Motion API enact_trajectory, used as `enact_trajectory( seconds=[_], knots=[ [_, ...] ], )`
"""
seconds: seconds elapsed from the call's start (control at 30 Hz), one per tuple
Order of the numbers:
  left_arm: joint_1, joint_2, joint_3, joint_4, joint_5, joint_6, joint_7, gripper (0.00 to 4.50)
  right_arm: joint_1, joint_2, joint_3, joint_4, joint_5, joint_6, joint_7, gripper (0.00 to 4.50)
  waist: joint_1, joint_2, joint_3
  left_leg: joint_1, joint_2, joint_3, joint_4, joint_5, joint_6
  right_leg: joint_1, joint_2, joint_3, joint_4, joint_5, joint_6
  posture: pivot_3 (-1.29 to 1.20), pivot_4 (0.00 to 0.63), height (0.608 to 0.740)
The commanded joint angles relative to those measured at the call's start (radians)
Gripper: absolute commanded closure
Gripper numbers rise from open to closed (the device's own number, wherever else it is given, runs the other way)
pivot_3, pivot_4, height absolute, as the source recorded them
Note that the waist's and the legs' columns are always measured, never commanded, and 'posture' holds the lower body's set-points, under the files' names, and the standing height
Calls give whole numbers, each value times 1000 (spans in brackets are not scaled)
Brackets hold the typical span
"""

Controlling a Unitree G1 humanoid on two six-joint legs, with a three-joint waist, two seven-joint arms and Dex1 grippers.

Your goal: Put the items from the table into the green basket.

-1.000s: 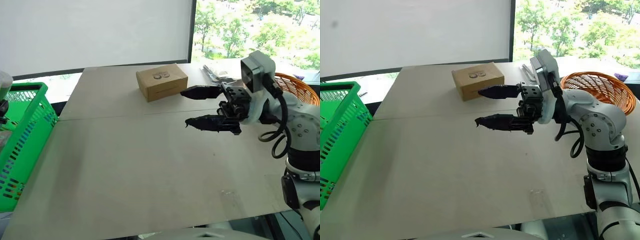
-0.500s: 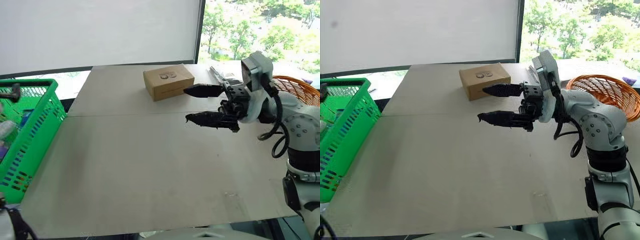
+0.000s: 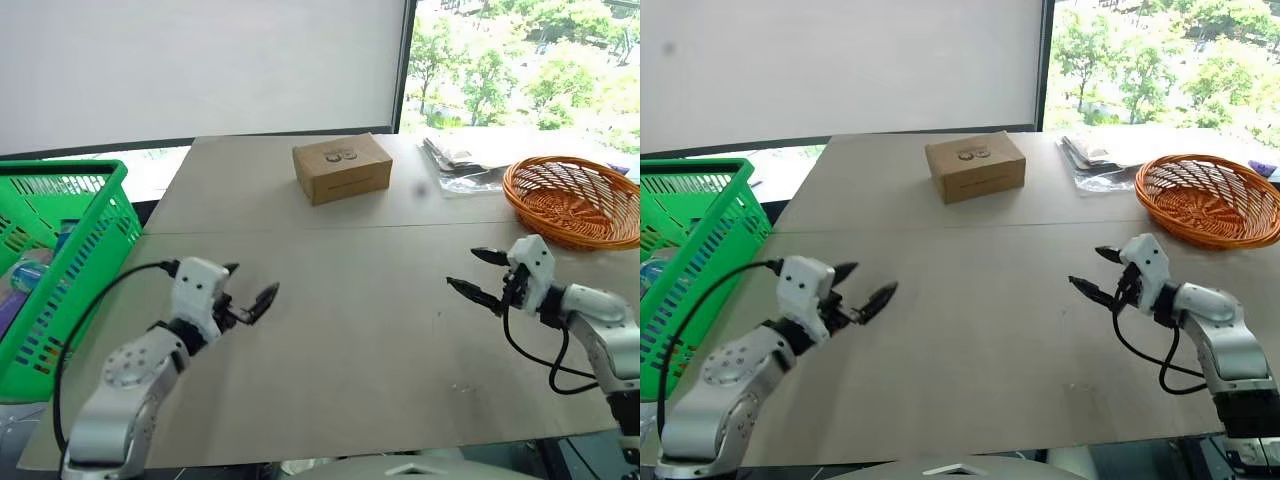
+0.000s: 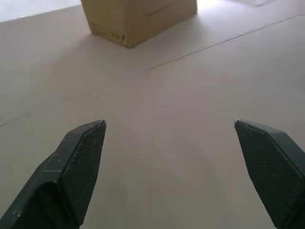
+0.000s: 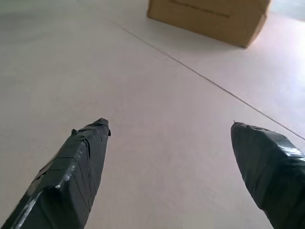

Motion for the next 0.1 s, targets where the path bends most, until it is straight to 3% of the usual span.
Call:
enact_trajectory(
  seconds=[0.03,0.1],
  knots=[
    [6,-25,-6,0,-4,-46,-17,28,32,24,-60,-6,-5,-56,-49,136,-4,0,1,1,1,0,1,0,0,1,2,-1,0,-1,3,205,0,740],
    [11,-22,-14,13,26,-72,-24,28,61,38,-72,-12,-9,-70,-68,136,-6,1,1,3,3,-2,4,0,0,5,8,-6,0,-2,3,205,0,740]
  ],
)
